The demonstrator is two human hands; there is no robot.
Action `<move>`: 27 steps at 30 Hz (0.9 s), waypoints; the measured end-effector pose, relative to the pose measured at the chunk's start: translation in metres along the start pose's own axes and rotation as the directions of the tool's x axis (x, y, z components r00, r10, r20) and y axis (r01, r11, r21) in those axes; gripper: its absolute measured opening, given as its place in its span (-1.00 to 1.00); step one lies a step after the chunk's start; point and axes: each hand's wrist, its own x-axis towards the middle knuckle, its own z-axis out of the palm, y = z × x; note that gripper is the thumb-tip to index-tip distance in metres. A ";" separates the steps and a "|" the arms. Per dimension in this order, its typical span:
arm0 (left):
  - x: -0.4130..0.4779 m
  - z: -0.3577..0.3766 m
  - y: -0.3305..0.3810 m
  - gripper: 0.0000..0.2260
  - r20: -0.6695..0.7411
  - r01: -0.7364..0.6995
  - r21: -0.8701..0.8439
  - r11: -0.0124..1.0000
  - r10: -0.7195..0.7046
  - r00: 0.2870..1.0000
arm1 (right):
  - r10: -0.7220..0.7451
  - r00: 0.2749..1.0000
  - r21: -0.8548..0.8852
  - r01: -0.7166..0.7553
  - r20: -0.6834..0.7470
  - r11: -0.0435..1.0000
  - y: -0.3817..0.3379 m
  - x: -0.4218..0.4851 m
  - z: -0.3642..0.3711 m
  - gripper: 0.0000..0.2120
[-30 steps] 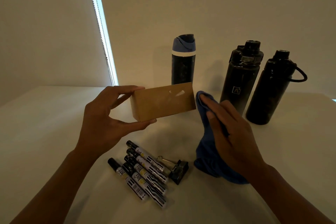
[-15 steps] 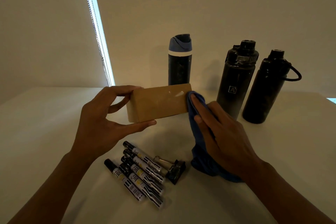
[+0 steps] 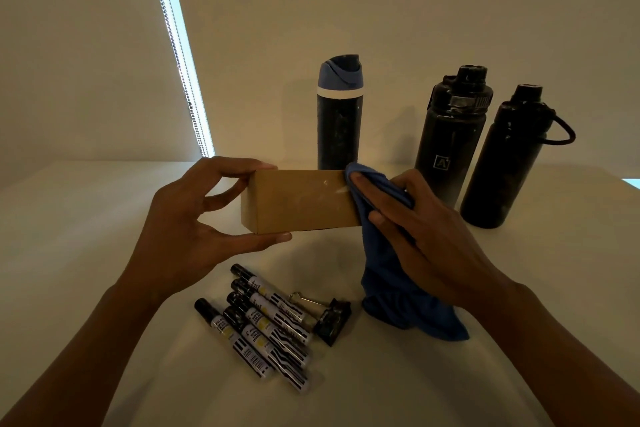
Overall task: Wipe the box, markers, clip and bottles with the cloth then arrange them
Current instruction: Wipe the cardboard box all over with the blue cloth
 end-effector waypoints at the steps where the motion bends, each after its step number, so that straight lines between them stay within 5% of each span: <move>1: 0.000 -0.001 -0.001 -0.24 -0.003 -0.002 0.003 1.000 0.002 1.000 | -0.042 0.999 -0.025 0.042 0.017 0.999 0.002 -0.001 0.000 -0.60; 13: 0.000 -0.003 -0.004 -0.29 -0.029 0.082 -0.067 0.994 -0.084 0.996 | -0.148 0.974 -0.187 0.180 0.173 0.966 0.006 -0.007 -0.005 -0.55; 27: 0.000 0.000 0.000 -0.28 0.048 0.113 -0.141 0.984 -0.107 0.993 | -0.063 0.997 -0.042 0.065 0.052 0.997 0.003 -0.004 -0.010 -0.58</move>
